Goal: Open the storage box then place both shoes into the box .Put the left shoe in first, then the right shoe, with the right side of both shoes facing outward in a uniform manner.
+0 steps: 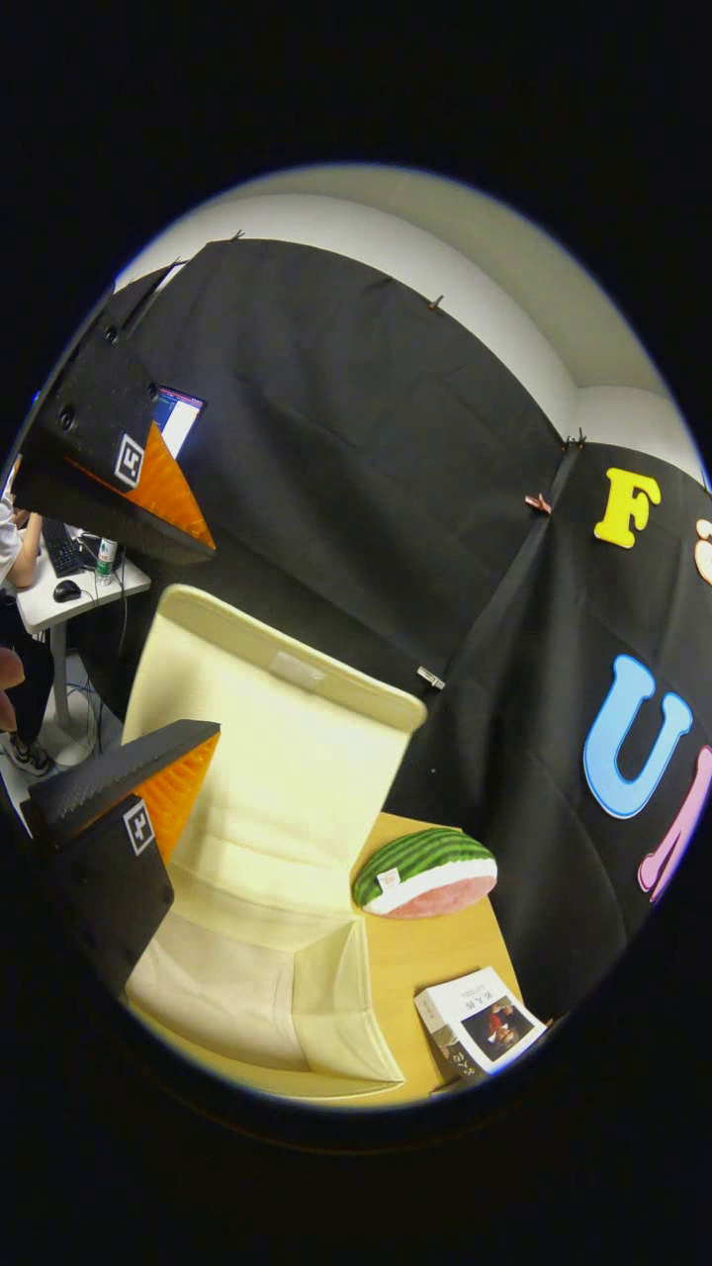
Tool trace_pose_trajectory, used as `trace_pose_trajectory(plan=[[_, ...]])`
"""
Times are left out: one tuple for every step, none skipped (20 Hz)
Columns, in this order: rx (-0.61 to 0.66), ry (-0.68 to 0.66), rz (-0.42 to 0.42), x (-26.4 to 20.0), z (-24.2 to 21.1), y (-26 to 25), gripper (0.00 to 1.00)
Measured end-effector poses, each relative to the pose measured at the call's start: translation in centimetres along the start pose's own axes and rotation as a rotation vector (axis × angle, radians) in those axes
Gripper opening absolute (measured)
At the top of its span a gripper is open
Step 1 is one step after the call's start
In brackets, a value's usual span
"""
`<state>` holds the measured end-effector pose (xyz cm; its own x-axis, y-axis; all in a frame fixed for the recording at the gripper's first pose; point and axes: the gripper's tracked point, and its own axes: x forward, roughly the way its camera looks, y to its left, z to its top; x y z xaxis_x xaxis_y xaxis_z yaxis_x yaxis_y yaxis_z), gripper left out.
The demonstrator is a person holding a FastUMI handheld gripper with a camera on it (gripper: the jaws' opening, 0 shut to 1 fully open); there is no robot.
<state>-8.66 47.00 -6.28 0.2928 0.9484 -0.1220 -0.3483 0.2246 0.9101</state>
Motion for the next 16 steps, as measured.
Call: trace_pose_trajectory(plan=[[-0.009,-0.002,0.001,-0.3,0.1,0.0,0.98],[-0.016,-0.008,-0.004,-0.8,0.1,0.0,0.98],[-0.027,-0.012,-0.020,-1.4,0.3,-0.4,0.98],[-0.044,-0.016,-0.037,-2.2,0.4,-1.0,0.97],[-0.067,-0.026,-0.057,-3.0,0.6,-1.5,0.97],[-0.093,-0.041,-0.084,-4.1,0.9,-2.3,0.98],[-0.123,-0.060,-0.124,-5.5,1.3,-3.4,0.98],[-0.159,-0.079,-0.173,-6.9,1.7,-4.5,0.97],[-0.201,-0.095,-0.218,-8.4,2.2,-5.6,0.98],[-0.242,-0.117,-0.267,-10.1,2.7,-6.4,0.98],[-0.279,-0.138,-0.314,-11.9,3.4,-7.5,0.97],[-0.309,-0.161,-0.364,-13.7,3.9,-8.6,0.97],[-0.329,-0.187,-0.422,-15.6,4.7,-9.9,0.98],[-0.342,-0.213,-0.473,-17.7,5.1,-11.1,0.98],[-0.350,-0.240,-0.532,-19.9,5.7,-12.5,0.98],[-0.358,-0.264,-0.594,-22.1,6.1,-14.0,0.98]])
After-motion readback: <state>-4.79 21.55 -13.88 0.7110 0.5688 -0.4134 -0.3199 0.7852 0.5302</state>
